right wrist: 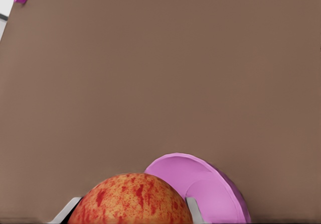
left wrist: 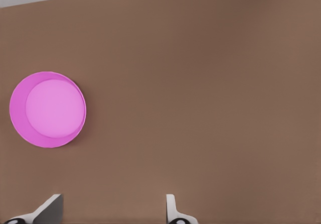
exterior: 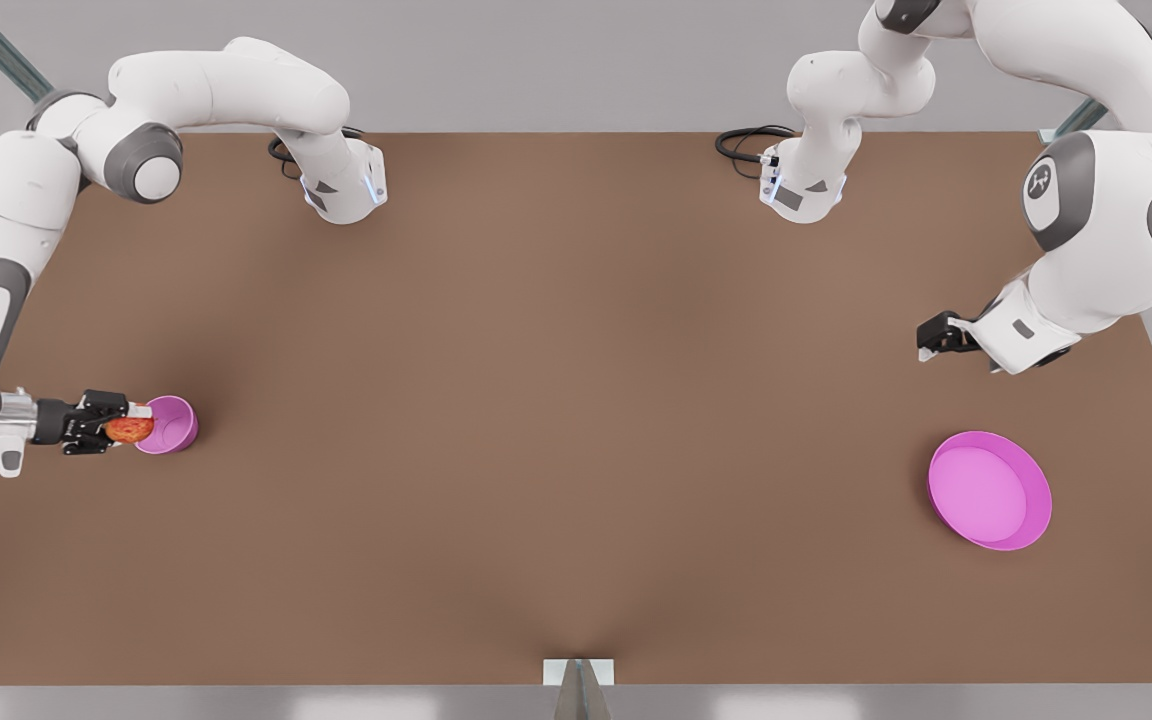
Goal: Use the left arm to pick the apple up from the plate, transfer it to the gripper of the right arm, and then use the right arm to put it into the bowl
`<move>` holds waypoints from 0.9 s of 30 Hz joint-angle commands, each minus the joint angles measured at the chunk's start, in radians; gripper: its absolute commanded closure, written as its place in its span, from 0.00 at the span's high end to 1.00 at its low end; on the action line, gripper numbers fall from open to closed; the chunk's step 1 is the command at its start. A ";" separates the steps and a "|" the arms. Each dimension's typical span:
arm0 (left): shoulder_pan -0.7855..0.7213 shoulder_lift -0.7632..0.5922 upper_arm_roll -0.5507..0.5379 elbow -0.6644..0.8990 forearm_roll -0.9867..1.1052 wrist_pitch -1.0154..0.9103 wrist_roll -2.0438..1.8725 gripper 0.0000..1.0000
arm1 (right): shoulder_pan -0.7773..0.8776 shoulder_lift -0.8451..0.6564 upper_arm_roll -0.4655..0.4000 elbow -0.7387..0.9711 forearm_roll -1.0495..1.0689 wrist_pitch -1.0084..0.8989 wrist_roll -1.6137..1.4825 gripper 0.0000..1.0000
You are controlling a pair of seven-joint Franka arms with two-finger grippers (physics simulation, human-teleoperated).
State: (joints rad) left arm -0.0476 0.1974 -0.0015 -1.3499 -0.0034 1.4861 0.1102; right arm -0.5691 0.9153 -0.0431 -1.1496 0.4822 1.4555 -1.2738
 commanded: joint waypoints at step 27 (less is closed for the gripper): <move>0.000 0.053 -0.005 0.052 0.002 -0.001 -0.121 1.00 | 0.560 -0.834 0.107 -0.360 -0.531 0.098 1.229 1.00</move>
State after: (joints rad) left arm -0.0466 0.2397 -0.0061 -1.3109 -0.0002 1.4895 0.0160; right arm 0.0282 0.0895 0.0565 -1.5028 -0.0076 1.5069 -0.8524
